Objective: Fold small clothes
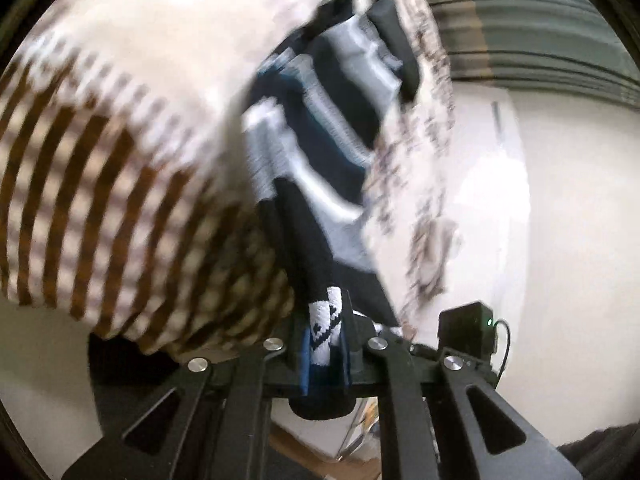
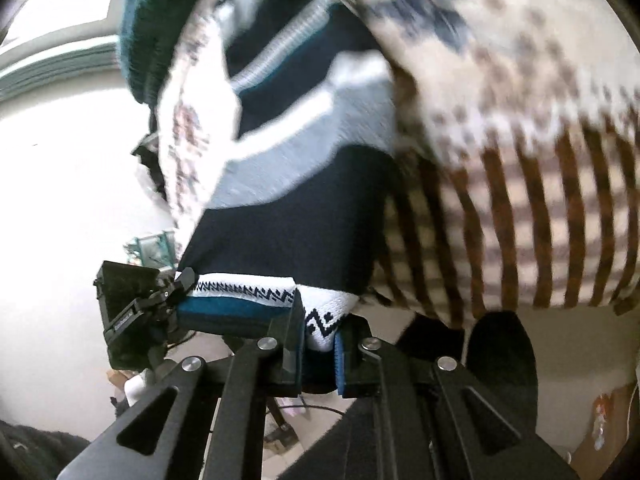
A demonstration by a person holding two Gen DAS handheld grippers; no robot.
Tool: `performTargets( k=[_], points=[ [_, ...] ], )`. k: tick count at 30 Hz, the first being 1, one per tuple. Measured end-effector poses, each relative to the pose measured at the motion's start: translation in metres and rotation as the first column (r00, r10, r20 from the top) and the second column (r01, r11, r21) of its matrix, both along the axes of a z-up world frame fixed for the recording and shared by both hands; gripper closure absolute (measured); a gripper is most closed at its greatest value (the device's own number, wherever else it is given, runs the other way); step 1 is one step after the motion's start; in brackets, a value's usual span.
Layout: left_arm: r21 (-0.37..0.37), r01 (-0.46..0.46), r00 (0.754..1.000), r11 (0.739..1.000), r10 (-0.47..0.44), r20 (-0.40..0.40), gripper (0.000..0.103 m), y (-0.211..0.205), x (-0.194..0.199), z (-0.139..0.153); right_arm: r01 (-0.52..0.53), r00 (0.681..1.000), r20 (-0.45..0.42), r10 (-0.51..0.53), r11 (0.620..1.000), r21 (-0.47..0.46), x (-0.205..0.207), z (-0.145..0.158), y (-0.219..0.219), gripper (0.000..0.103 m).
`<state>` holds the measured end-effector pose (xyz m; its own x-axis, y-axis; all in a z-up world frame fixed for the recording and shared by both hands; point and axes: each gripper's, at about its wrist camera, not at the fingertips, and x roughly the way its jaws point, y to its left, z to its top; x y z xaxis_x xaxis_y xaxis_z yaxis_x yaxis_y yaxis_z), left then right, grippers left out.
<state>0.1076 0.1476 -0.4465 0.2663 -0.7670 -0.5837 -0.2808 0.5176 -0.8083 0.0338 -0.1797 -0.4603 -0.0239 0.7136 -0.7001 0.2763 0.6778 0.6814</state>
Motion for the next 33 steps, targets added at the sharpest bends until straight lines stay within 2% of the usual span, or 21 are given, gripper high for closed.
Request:
performTargets(
  k=[3, 8, 9, 14, 17, 21, 22, 23, 24, 25, 26, 28, 30, 33],
  points=[
    [-0.046, -0.036, 0.997, 0.998, 0.039, 0.073, 0.095, -0.005, 0.039, 0.030, 0.008, 0.997, 0.079, -0.008, 1.000, 0.004, 0.033, 0.036, -0.004, 0.092],
    [-0.081, -0.064, 0.979, 0.995, 0.079, 0.189, 0.095, -0.002, 0.121, 0.060, 0.061, 0.970, 0.238, -0.055, 0.998, -0.020, 0.127, 0.099, -0.020, 0.092],
    [-0.089, -0.067, 0.975, 0.994, 0.085, 0.206, 0.095, -0.002, 0.143, 0.062, 0.071, 0.965, 0.253, -0.064, 0.997, -0.017, 0.137, 0.105, -0.024, 0.092],
    [-0.117, -0.102, 0.965, 0.988, 0.127, 0.228, 0.095, 0.007, 0.248, 0.048, 0.123, 0.940, 0.327, -0.096, 0.990, -0.064, 0.257, 0.123, -0.030, 0.092],
    [-0.110, -0.115, 0.967, 0.987, 0.137, 0.215, 0.095, 0.013, 0.318, 0.027, 0.144, 0.938, 0.330, -0.105, 0.985, -0.097, 0.322, 0.115, -0.028, 0.092],
    [-0.048, -0.103, 0.980, 0.994, 0.110, 0.166, 0.091, 0.016, 0.388, -0.002, 0.171, 0.951, 0.284, -0.125, 0.974, -0.146, 0.416, 0.080, -0.019, 0.092],
    [-0.034, -0.096, 0.984, 0.995, 0.099, 0.145, 0.079, 0.015, 0.405, -0.012, 0.176, 0.956, 0.264, -0.131, 0.972, -0.154, 0.433, 0.069, -0.018, 0.089],
    [-0.026, -0.088, 0.987, 0.996, 0.090, 0.130, 0.055, 0.015, 0.417, -0.020, 0.182, 0.962, 0.236, -0.140, 0.969, -0.167, 0.455, 0.056, -0.017, 0.087],
    [-0.035, -0.081, 0.988, 0.996, 0.085, 0.127, 0.042, 0.015, 0.431, -0.029, 0.180, 0.968, 0.205, -0.142, 0.968, -0.177, 0.471, 0.043, -0.017, 0.083],
    [-0.038, -0.081, 0.988, 0.996, 0.085, 0.131, 0.030, 0.016, 0.434, -0.032, 0.174, 0.974, 0.176, -0.142, 0.968, -0.183, 0.482, 0.033, -0.017, 0.066],
    [-0.047, -0.083, 0.987, 0.995, 0.088, 0.137, 0.030, 0.018, 0.439, -0.037, 0.179, 0.975, 0.167, -0.146, 0.963, -0.201, 0.490, 0.026, -0.019, 0.052],
    [-0.060, -0.078, 0.986, 0.995, 0.086, 0.143, 0.029, 0.024, 0.439, -0.039, 0.197, 0.966, 0.213, -0.148, 0.952, -0.232, 0.492, 0.023, -0.022, 0.047],
    [-0.033, -0.073, 0.984, 0.997, 0.077, 0.160, 0.029, 0.028, 0.436, -0.043, 0.199, 0.964, 0.225, -0.144, 0.949, -0.246, 0.486, 0.019, -0.026, 0.045],
    [0.081, -0.011, 0.989, 0.997, -0.001, 0.147, 0.029, 0.023, 0.437, -0.058, 0.191, 0.972, 0.187, -0.141, 0.940, -0.282, 0.477, -0.001, -0.032, 0.045]
  ],
)
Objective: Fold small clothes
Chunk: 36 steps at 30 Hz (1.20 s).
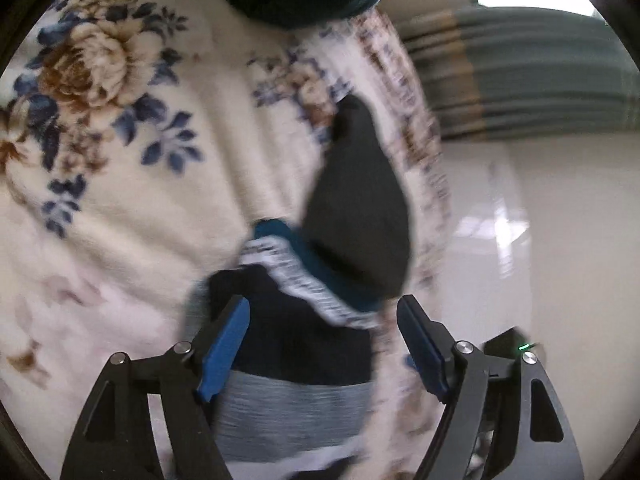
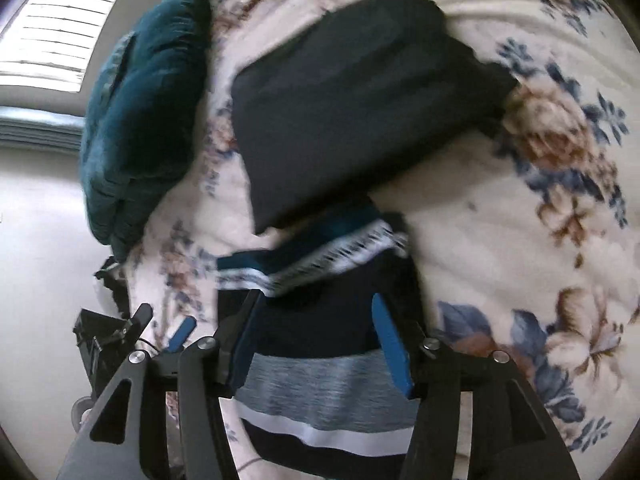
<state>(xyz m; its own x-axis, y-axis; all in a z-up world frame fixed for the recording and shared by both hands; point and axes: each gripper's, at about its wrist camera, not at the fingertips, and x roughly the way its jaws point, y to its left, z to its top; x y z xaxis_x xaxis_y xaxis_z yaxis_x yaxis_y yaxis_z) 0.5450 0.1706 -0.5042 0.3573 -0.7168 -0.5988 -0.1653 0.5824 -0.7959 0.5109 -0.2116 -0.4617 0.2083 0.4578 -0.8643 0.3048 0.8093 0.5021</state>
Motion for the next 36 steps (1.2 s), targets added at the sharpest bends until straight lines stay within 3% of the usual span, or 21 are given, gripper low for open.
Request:
performTargets(
  k=[3, 6, 7, 8, 9, 10, 14, 17, 21, 24, 25, 26, 28, 31, 36],
  points=[
    [0.099, 0.092, 0.995, 0.991, -0.087, -0.053, 0.029, -0.017, 0.012, -0.025, -0.013, 0.998, -0.062, 0.010, 0.999, -0.043, 0.002, -0.026, -0.001, 0.045],
    [0.159, 0.152, 0.988, 0.975, -0.147, -0.044, 0.034, -0.032, 0.024, -0.037, -0.020, 0.994, -0.109, 0.013, 0.998, -0.058, 0.013, -0.054, 0.000, 0.045],
    [0.168, 0.153, 0.988, 0.974, -0.150, -0.030, 0.059, -0.034, 0.026, -0.036, -0.021, 0.992, -0.124, 0.015, 0.998, -0.052, 0.018, -0.064, 0.001, 0.045],
    [0.180, 0.155, 0.988, 0.971, -0.152, -0.031, 0.090, -0.034, 0.028, -0.035, -0.023, 0.991, -0.133, 0.017, 0.999, -0.047, 0.021, -0.070, 0.002, 0.055],
    [0.177, 0.148, 0.989, 0.973, -0.144, -0.033, 0.089, -0.031, 0.031, -0.034, -0.024, 0.992, -0.125, 0.018, 0.999, -0.048, 0.024, -0.073, 0.004, 0.070],
    [0.160, 0.129, 0.992, 0.979, -0.127, -0.022, 0.089, -0.026, 0.030, -0.033, -0.039, 0.994, -0.104, 0.031, 0.996, -0.075, 0.028, -0.071, 0.008, 0.096],
    [0.181, 0.089, 0.996, 0.979, -0.082, -0.043, 0.089, -0.011, 0.028, -0.042, -0.032, 0.999, -0.001, 0.032, 0.995, -0.090, 0.035, -0.049, 0.015, 0.096],
    [0.171, 0.085, 0.994, 0.982, -0.070, -0.089, 0.089, -0.008, 0.028, -0.064, -0.027, 0.998, -0.056, 0.019, 0.991, -0.133, 0.044, -0.066, 0.013, 0.096],
    [0.200, 0.102, 0.993, 0.974, -0.088, -0.078, 0.088, -0.013, 0.027, -0.051, -0.086, 0.991, -0.117, 0.066, 0.980, -0.180, 0.051, -0.081, 0.020, 0.096],
    [0.233, 0.093, 0.995, 0.968, -0.083, -0.056, 0.080, -0.010, 0.020, -0.032, -0.104, 0.986, -0.149, 0.081, 0.983, -0.153, 0.052, -0.077, 0.018, 0.094],
    [0.232, 0.087, 0.996, 0.969, -0.080, -0.040, 0.073, -0.009, 0.017, -0.026, -0.098, 0.987, -0.141, 0.080, 0.987, -0.129, 0.051, -0.072, 0.016, 0.089],
    [0.222, 0.079, 0.997, 0.972, -0.077, -0.016, 0.050, -0.007, 0.011, -0.017, -0.103, 0.986, -0.140, 0.086, 0.988, -0.117, 0.050, -0.068, 0.013, 0.074],
    [0.176, 0.048, 0.998, 0.983, -0.055, 0.039, 0.014, -0.002, -0.004, 0.001, -0.117, 0.986, -0.126, 0.107, 0.990, -0.080, 0.040, -0.056, 0.010, 0.050],
    [0.074, -0.024, 0.995, 0.997, 0.017, 0.097, 0.006, 0.008, -0.040, 0.023, -0.161, 0.982, -0.104, 0.157, 0.986, -0.037, 0.018, -0.035, 0.003, 0.034],
    [0.002, -0.110, 0.994, 0.994, 0.110, 0.020, 0.006, 0.012, -0.120, 0.025, -0.217, 0.965, -0.141, 0.220, 0.976, 0.032, -0.034, -0.024, -0.019, 0.010]
  ],
)
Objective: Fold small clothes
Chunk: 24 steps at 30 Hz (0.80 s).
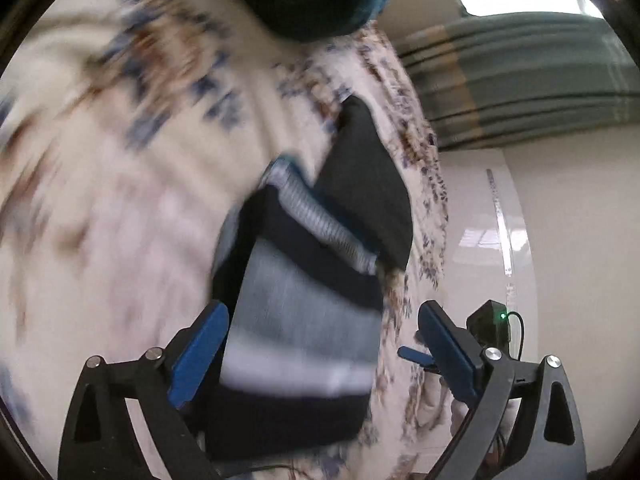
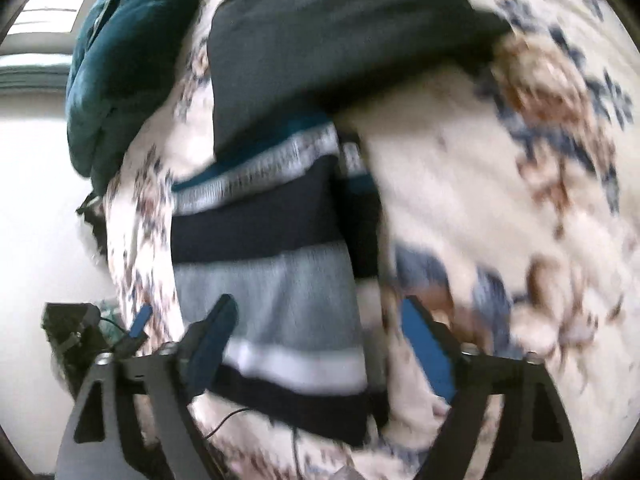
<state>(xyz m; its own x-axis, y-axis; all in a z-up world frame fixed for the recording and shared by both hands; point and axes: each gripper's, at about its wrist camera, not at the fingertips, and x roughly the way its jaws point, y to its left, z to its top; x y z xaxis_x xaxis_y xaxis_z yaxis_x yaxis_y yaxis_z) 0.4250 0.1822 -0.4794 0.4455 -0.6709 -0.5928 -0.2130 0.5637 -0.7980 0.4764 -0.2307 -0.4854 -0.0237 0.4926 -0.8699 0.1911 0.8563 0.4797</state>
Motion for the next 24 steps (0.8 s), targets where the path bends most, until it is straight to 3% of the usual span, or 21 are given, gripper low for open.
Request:
performTargets(
  k=[2, 7, 10, 13, 16, 18, 20, 21, 22, 23, 24],
  points=[
    [-0.004, -0.029, 0.998, 1.000, 0.029, -0.064, 0.006, -0.006, -0.035, -0.008, -0.022, 0.999, -0.033, 0.023, 0.999, 0.032, -0.015, -0.006, -0.006, 0.000],
    [-0.073, -0.118, 0.972, 0.990, 0.100, -0.214, 0.004, -0.034, -0.107, -0.046, -0.018, 0.995, -0.098, 0.027, 0.996, 0.091, -0.017, -0.047, -0.018, 0.000],
    [-0.120, -0.175, 0.957, 0.977, 0.140, -0.256, 0.004, -0.057, -0.114, -0.078, -0.019, 0.993, -0.114, 0.036, 0.989, 0.144, 0.004, -0.077, -0.020, 0.000],
    [-0.131, -0.225, 0.952, 0.966, 0.189, -0.241, 0.004, -0.074, -0.100, -0.102, -0.023, 0.990, -0.130, 0.055, 0.973, 0.231, 0.027, -0.103, -0.007, 0.000],
    [-0.152, -0.331, 0.924, 0.931, 0.288, -0.253, 0.004, -0.072, -0.091, -0.116, -0.031, 0.986, -0.150, 0.079, 0.954, 0.299, 0.047, -0.127, 0.007, 0.000],
    [-0.166, -0.433, 0.885, 0.886, 0.383, -0.264, 0.004, -0.066, -0.088, -0.118, -0.037, 0.986, -0.145, 0.088, 0.946, 0.322, 0.057, -0.136, 0.017, 0.000],
    [-0.176, -0.484, 0.863, 0.857, 0.435, -0.255, 0.007, -0.061, -0.088, -0.114, -0.028, 0.989, -0.126, 0.076, 0.938, 0.346, 0.062, -0.136, 0.023, 0.001],
    [-0.174, -0.508, 0.852, 0.843, 0.464, -0.240, 0.016, -0.058, -0.088, -0.110, -0.020, 0.993, -0.102, 0.062, 0.929, 0.370, 0.063, -0.135, 0.029, 0.004],
    [-0.164, -0.514, 0.850, 0.842, 0.474, -0.231, 0.038, -0.055, -0.086, -0.107, -0.021, 0.995, -0.079, 0.057, 0.916, 0.400, 0.063, -0.133, 0.036, 0.026],
    [-0.165, -0.513, 0.851, 0.842, 0.476, -0.221, 0.047, -0.052, -0.083, -0.105, -0.030, 0.995, -0.075, 0.064, 0.922, 0.387, 0.062, -0.133, 0.044, 0.049],
    [-0.180, -0.516, 0.851, 0.838, 0.478, -0.216, 0.051, -0.047, -0.080, -0.103, -0.038, 0.995, -0.071, 0.069, 0.928, 0.371, 0.061, -0.132, 0.050, 0.057]
  ],
)
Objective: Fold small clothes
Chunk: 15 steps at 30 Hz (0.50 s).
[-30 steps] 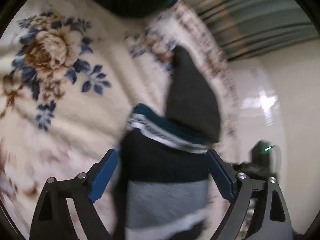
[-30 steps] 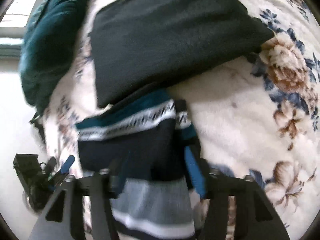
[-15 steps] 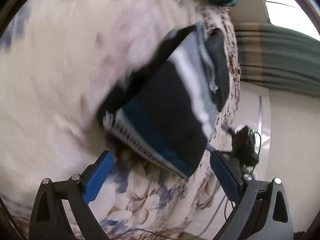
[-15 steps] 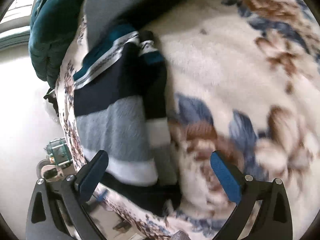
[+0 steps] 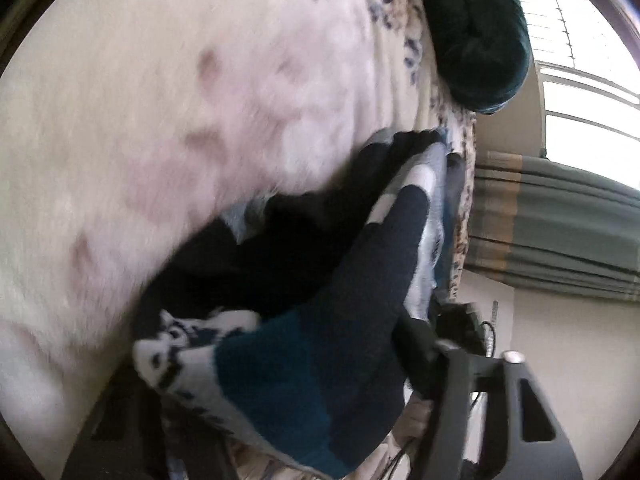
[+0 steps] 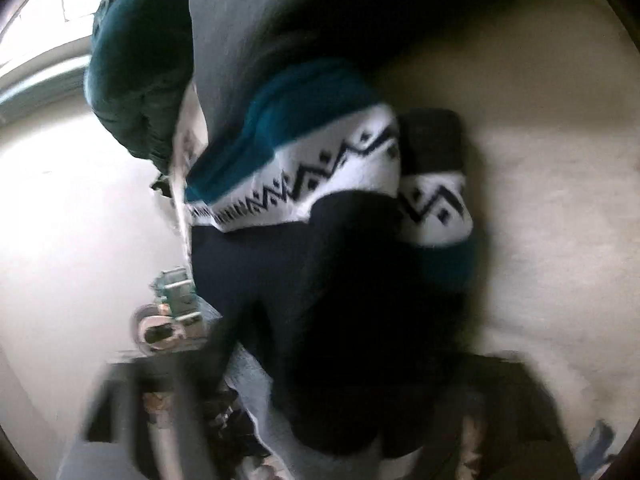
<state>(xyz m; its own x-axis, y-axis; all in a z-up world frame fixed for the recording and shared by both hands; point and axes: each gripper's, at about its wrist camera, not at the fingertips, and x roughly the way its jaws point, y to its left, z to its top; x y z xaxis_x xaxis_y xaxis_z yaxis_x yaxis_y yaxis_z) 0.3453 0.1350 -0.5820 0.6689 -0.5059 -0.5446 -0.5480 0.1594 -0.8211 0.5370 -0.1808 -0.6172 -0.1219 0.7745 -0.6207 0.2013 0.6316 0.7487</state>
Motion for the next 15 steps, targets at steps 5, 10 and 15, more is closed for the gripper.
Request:
performTargets(
  k=[5, 10, 15],
  points=[
    [0.063, 0.111, 0.992, 0.992, -0.114, 0.058, 0.060, 0.032, 0.031, 0.031, 0.109, 0.993, 0.042, -0.108, 0.994, -0.027, -0.029, 0.020, -0.005, 0.084],
    [0.133, 0.362, 0.929, 0.923, -0.369, 0.035, 0.060, 0.069, 0.098, 0.052, 0.187, 0.979, 0.094, -0.181, 0.980, -0.060, -0.123, 0.077, -0.009, 0.087],
    [0.169, 0.611, 0.792, 0.774, -0.602, -0.102, 0.031, 0.064, 0.147, 0.016, 0.196, 0.981, 0.042, -0.191, 0.967, -0.161, -0.219, 0.077, 0.013, 0.086]
  ],
)
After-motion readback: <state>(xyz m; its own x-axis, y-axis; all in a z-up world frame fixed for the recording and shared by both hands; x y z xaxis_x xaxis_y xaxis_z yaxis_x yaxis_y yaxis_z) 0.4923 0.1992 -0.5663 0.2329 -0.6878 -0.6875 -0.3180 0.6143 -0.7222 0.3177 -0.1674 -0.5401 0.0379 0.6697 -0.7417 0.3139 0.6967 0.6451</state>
